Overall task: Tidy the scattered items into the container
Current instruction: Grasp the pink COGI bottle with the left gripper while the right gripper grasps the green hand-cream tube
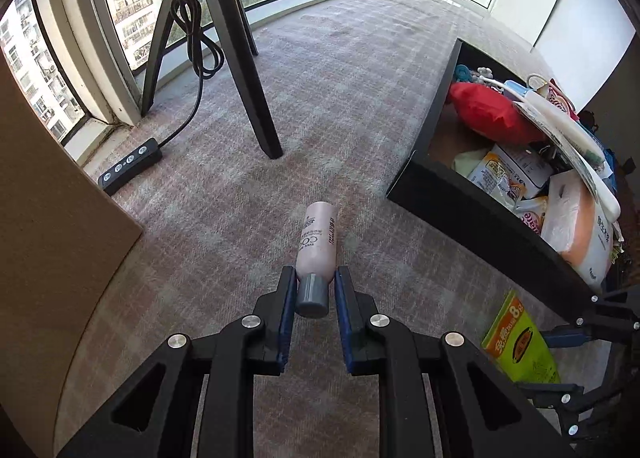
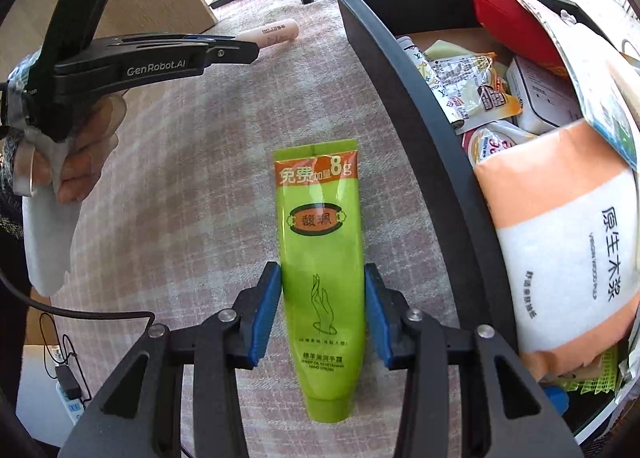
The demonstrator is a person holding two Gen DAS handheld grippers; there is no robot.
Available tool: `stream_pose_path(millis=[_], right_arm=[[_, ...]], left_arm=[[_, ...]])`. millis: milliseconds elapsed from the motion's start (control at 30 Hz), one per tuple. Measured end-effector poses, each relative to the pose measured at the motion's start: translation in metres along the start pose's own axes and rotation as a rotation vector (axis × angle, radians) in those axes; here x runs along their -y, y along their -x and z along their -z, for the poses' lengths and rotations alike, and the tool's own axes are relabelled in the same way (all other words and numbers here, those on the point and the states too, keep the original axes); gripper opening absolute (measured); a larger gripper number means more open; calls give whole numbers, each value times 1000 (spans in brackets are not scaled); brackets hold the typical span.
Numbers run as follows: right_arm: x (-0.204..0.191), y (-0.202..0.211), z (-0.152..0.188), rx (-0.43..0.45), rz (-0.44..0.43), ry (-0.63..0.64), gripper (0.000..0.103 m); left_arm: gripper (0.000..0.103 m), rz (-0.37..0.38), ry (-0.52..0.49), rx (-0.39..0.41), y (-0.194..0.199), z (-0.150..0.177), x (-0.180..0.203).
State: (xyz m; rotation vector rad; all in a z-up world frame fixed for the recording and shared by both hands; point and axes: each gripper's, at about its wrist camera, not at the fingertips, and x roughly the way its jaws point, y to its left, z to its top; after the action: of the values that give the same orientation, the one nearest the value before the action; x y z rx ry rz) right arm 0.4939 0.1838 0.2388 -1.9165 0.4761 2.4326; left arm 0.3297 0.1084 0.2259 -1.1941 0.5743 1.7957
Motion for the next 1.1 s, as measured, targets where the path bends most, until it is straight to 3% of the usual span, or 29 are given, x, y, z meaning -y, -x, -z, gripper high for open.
stream_pose_path(millis=[67,100,133,167,200,400,433,467,567,600,733,800,933,1000,1033,1100], right_arm=[[1,4,0,7,-22,-23,38],[4,7,11,11,-29,-31,29],[3,10,14,9,-29,-30,12],[12,13,20,16,-40,-40,10],[11,15,33,14,-34,-40,10],[14,9,22,17,15,5,15],[14,6,21,16,22,5,18],[14,3,21,10,28,5,21],[14,0,18,10,26,12,22],[13,0,17,8,23,16,22],[15,-5,14,-40,-12,33,35],[14,-5,15,-33,6,49,34],[8,-3,18,-3,40,63,31],[6,-2,21,11,39,63,24],[5,-2,23,10,24,62,6],[4,0,25,11,20,54,8]], left_arm=[[18,10,15,11,9,2,0],[18,14,17,13,11,1,1],[18,4,17,17,14,0,-1],[18,-4,13,20,16,0,0],[17,-9,6,21,17,0,1],[15,-30,-7,13,11,-1,3],[11,-34,-10,8,10,-2,3],[0,-37,-11,-4,7,-3,4],[2,-52,-1,-39,-10,-8,5],[6,-56,-2,-14,-11,-11,6],[10,-31,13,-21,-20,-26,6],[18,-59,1,-31,-27,-31,9],[19,-73,-30,-70,-43,-31,18],[19,-66,-12,-55,-43,-29,17],[19,-60,2,-54,-41,-27,15],[19,-48,31,-56,-38,-24,10]])
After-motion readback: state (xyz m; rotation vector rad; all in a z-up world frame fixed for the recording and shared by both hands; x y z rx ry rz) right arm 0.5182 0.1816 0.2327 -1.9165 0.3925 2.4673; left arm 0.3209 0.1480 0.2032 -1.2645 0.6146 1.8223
